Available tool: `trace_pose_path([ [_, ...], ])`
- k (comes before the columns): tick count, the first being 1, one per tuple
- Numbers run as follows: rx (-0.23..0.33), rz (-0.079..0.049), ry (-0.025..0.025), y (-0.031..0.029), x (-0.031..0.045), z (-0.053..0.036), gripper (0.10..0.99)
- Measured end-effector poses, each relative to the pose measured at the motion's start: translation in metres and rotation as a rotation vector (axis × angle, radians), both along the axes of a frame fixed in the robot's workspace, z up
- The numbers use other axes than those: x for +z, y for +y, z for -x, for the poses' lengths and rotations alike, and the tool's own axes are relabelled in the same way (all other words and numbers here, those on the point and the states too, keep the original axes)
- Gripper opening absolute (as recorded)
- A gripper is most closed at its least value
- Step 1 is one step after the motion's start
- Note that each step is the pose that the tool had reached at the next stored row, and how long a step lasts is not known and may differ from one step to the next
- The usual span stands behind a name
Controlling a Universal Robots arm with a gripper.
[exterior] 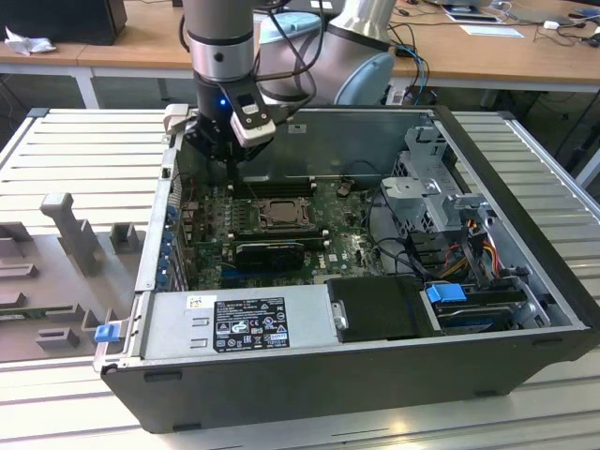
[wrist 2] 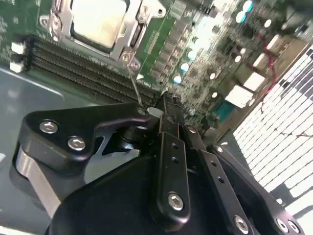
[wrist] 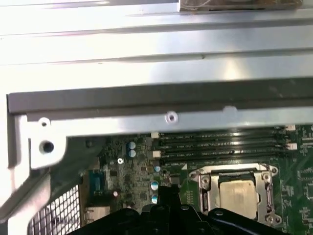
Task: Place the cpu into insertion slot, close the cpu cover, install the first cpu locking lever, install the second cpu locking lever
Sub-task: 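Install the first cpu locking lever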
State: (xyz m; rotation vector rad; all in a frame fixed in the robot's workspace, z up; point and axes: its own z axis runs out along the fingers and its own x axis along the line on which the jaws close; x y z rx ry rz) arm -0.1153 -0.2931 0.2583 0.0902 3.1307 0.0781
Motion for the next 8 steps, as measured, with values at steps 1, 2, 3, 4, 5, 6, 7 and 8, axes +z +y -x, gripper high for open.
trace_pose_path([
  [1,0.0,0.0,-0.0001,0.0023,-0.0006,0.0002,0.106],
  [2,0.0,0.0,-0.0001,0.0053,-0.0014,0.0002,0.106],
  [3,0.001,0.0,0.0001,0.0059,-0.0017,-0.0025,0.106],
  [4,0.001,0.0,0.0003,0.0059,-0.002,-0.007,0.106],
  [5,0.0,0.0,0.0006,0.0059,-0.0023,-0.0145,0.106],
  [6,0.0,0.0,0.0012,0.0058,-0.0025,-0.0234,0.106],
  [7,0.0,0.0,0.0014,0.0059,-0.0026,-0.0296,0.106],
  [8,0.001,0.0,0.0015,0.0058,-0.0028,-0.034,0.106],
])
